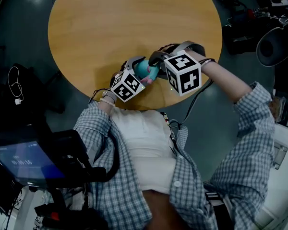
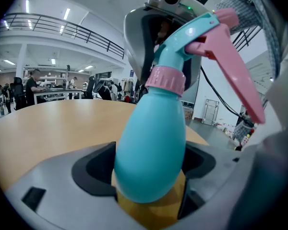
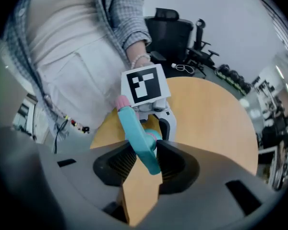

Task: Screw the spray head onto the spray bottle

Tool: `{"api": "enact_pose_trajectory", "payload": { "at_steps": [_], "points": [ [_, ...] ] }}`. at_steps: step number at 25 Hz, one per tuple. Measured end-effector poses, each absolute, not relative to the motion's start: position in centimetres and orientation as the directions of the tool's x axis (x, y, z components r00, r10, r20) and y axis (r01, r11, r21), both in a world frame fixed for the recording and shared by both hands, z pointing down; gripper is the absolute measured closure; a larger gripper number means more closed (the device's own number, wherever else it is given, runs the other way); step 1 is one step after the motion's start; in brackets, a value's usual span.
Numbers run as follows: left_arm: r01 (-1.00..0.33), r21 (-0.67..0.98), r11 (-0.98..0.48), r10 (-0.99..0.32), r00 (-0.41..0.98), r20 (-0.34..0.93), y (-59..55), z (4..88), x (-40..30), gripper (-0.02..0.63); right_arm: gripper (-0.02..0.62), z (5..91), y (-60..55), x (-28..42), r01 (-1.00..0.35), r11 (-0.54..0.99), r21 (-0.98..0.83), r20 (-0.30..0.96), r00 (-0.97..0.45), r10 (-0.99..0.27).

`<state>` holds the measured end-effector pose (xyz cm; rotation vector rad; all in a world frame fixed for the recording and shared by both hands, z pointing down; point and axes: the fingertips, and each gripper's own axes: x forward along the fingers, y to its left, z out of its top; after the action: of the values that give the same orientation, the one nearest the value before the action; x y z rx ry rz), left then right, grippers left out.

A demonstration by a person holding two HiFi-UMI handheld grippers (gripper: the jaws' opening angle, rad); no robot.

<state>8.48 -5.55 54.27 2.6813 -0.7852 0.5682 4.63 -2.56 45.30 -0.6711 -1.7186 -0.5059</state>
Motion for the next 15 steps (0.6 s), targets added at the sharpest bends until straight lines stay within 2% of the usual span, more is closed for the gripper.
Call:
{"api": "enact_pose_trajectory", "payload": {
  "at_steps": [3, 7, 11, 15],
  "points": [
    [-0.567, 0.159, -0.808, -0.455, 0.772, 0.444, -5.6, 54.2, 8.5, 0.201, 0.474, 45.2, -2.8, 4.5, 0.473, 0.881, -0.020, 0.964, -0.226, 0.143],
    [-0.562, 0.163, -0.811, -0.449, 0.776, 0.443, -5.3, 54.2, 8.6, 0.201, 0.474, 45.1, -3.0, 4.4, 0.125, 0.991, -0.049, 0.943, -0.321, 0.087],
    [-0.555, 0.165, -0.816, -0.446, 0.784, 0.432, -5.1, 54.1, 8.5, 0.201, 0.474, 45.1, -2.9, 4.4, -0.046, 0.999, -0.029, 0.931, -0.366, 0.010],
    [-0.566, 0.173, -0.806, -0.456, 0.781, 0.427, -5.3, 54.1, 8.3, 0.201, 0.474, 45.3, -3.7, 4.4, -0.321, 0.928, -0.192, 0.902, -0.429, 0.038]
  ]
}}
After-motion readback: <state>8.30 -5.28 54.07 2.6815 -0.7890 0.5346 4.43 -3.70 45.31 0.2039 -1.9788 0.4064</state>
